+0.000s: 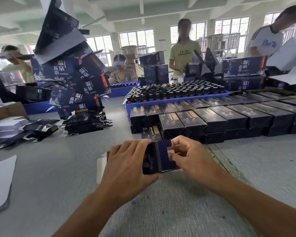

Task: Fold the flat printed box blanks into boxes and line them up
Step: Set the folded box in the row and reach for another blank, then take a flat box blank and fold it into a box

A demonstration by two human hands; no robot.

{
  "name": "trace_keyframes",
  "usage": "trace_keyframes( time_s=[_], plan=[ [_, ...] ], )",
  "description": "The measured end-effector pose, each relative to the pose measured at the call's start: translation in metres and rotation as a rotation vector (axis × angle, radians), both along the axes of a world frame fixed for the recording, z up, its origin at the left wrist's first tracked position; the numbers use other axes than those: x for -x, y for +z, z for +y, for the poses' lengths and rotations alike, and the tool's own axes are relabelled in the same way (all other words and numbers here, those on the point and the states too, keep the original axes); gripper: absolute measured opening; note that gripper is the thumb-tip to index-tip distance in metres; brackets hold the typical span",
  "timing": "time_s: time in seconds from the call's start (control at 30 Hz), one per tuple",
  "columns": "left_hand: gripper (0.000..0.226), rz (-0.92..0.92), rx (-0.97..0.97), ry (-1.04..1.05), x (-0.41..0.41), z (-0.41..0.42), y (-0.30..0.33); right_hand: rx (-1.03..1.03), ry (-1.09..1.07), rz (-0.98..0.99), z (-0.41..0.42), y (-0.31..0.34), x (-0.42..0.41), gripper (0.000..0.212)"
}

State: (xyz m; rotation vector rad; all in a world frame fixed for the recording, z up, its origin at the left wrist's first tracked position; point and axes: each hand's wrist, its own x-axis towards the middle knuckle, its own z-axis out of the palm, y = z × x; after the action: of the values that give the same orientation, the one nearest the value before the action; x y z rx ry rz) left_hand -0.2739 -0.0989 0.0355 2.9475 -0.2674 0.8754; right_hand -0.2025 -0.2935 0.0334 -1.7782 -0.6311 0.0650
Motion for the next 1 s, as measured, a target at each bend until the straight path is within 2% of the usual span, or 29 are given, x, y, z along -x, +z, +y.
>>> trace_keyframes(
  time_s=[0.17, 0.33, 0.57, 0.77, 0.93, 1.0],
  plan=[
    [0.094, -0.014, -0.050, -0.029, 0.000, 0.002, 0.001, -0.011, 0.089, 0.019, -0.001, 0.002, 0.002, 0.031],
    [0.084, -0.056, -0.133, -0.030, 0.000, 0.000, 0.001, -0.021, 0.041, -0.004, -0.001, 0.000, -0.001, 0.047],
    [0.061, -0.027, -0.017, -0.092, 0.004, 0.000, 0.008, -0.038, -0.005, -0.106, -0.001, 0.002, 0.001, 0.048],
    [0.063, -0.036, 0.024, -0.114, 0.006, -0.002, 0.010, -0.041, -0.070, -0.176, 0.001, 0.003, 0.008, 0.058],
    [0.072, -0.086, 0.029, -0.138, 0.005, 0.000, 0.009, 0.012, -0.101, -0.276, 0.001, 0.002, 0.010, 0.032],
    [0.081, -0.093, 0.036, -0.139, 0.004, 0.000, 0.008, 0.031, -0.102, -0.278, 0.000, 0.002, 0.010, 0.029]
  ],
)
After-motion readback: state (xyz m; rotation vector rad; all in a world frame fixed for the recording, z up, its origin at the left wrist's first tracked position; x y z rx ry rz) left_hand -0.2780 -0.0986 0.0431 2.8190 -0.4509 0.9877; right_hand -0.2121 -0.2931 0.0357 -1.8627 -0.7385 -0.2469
